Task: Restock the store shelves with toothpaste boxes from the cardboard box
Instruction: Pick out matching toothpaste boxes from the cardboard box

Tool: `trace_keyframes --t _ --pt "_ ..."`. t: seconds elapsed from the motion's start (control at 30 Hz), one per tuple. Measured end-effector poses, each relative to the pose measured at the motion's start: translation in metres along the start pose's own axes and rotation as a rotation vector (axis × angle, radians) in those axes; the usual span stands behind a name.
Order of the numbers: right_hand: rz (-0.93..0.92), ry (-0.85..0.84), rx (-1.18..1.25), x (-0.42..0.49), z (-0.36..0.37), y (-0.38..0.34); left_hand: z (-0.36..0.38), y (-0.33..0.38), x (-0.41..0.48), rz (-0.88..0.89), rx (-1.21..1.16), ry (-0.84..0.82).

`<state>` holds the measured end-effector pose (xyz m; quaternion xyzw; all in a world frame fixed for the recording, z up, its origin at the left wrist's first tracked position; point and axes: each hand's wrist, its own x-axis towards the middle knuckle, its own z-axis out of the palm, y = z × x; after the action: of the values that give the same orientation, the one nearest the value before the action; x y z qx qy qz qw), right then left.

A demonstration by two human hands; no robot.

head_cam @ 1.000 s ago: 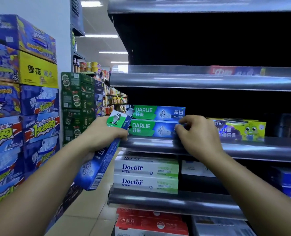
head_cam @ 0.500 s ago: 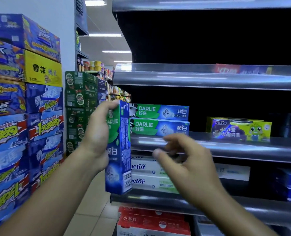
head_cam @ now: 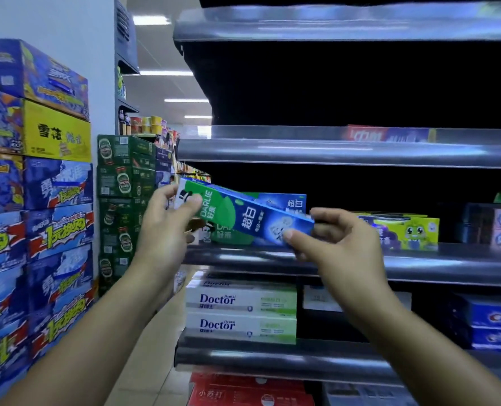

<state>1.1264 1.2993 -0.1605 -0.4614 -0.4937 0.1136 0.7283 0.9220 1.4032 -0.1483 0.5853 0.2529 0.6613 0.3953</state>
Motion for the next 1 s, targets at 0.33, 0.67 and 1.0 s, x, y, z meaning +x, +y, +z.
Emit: trace_keyframes --t 0.33,0.67,1.0 --pt "-0.192 0.113 -0.438 0.066 0.006 0.01 0.001 -0.013 0.044 0.055 0.52 -0.003" --pt "-0.121 -0.004 -0.609 0.068 -0.005 0.016 -0.011 -0.034 0.053 0.003 0.598 -0.022" --pt "-0.042 -0.014 -0.672 0.088 0.006 0.017 -0.005 -0.032 0.06 -0.022 0.563 0.021"
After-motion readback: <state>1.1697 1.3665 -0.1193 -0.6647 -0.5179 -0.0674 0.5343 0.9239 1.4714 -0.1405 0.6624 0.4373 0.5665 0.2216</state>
